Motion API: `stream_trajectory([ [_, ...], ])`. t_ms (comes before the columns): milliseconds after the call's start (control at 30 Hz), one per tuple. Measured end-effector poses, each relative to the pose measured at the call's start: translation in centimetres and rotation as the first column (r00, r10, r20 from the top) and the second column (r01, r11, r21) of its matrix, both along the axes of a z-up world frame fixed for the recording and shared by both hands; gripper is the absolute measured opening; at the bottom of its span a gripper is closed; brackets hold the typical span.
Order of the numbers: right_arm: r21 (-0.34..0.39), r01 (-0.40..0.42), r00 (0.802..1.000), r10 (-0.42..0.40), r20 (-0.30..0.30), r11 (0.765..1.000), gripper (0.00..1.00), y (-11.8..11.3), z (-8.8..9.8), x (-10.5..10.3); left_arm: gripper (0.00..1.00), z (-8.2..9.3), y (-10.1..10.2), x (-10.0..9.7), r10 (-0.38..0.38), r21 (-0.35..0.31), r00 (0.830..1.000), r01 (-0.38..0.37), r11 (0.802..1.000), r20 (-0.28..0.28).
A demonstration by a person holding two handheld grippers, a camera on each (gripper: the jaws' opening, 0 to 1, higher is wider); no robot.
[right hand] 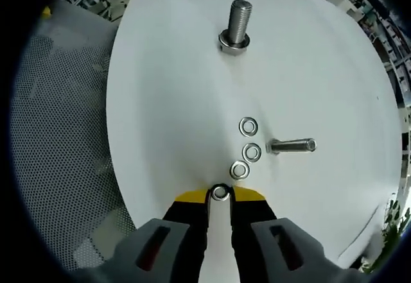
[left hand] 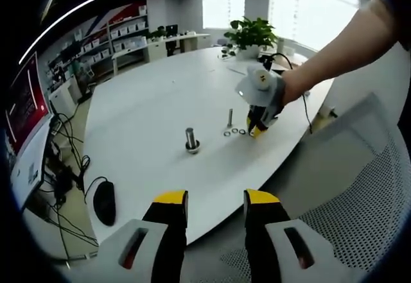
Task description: Place the washer onto the threaded stud by aligning its center hole with the stud, sliding it down to the base, and recovering from edge contact or off-axis alignment until the washer reaches the visible bottom stop.
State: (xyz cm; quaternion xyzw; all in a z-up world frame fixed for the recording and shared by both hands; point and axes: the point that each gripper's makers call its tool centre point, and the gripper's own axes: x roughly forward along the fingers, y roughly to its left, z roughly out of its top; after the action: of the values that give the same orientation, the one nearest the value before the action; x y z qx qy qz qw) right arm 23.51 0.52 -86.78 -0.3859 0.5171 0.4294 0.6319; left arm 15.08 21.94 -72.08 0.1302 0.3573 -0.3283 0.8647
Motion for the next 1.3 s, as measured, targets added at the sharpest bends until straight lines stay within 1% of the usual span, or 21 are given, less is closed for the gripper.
stream_trajectory([
  [267,0.027,0.024,1.000,-0.024,-0.001,0.999,0.14,0.04,-0.03,0.03,0.33,-0.13,0.07,-0.04,0.000,0.004,1.000,0.000,1.000,-0.006],
  [433,0.063,0.046,0.999,-0.047,0.006,0.997,0.14,-0.12,0.03,0.00,0.32,-0.18,0.10,-0.04,0.002,0.007,1.000,-0.002,1.000,-0.008],
  [600,0.080,0.075,0.997,-0.075,0.006,0.994,0.14,-0.22,0.07,-0.10,0.32,-0.04,0.16,0.07,0.009,-0.001,1.000,-0.009,1.000,-0.004],
  [667,0.087,0.073,0.997,-0.074,0.010,0.994,0.14,-0.28,0.02,-0.15,0.32,-0.20,0.19,-0.02,0.007,0.008,1.000,-0.007,1.000,-0.008],
  [767,0.090,0.068,0.998,-0.069,0.012,0.994,0.14,-0.24,0.02,-0.15,0.32,-0.26,0.26,-0.01,0.008,0.017,1.000,-0.008,1.000,-0.007],
  [967,0.082,0.077,0.997,-0.078,0.010,0.994,0.14,-0.18,0.03,-0.15,0.32,-0.14,0.40,0.11,0.017,0.009,1.000,-0.017,1.000,-0.005],
  [1133,0.081,0.103,0.995,-0.104,0.007,0.991,0.14,-0.24,0.01,-0.12,0.32,-0.40,0.25,-0.07,0.003,0.016,1.000,-0.003,1.000,-0.016],
  [1200,0.095,0.134,0.991,-0.135,0.009,0.986,0.14,-0.23,-0.03,-0.05,0.31,-0.65,0.36,-0.11,0.011,0.014,0.999,-0.011,1.000,-0.031],
  [1233,0.098,0.137,0.990,-0.139,0.010,0.986,0.14,-0.25,-0.01,-0.03,0.32,-0.91,0.49,-0.25,0.014,0.021,0.999,-0.013,1.000,-0.048],
  [1300,0.101,0.145,0.989,-0.147,0.012,0.984,0.14,-0.25,-0.03,-0.02,0.32,-0.80,0.33,-0.29,0.008,0.012,0.999,-0.008,1.000,-0.047],
])
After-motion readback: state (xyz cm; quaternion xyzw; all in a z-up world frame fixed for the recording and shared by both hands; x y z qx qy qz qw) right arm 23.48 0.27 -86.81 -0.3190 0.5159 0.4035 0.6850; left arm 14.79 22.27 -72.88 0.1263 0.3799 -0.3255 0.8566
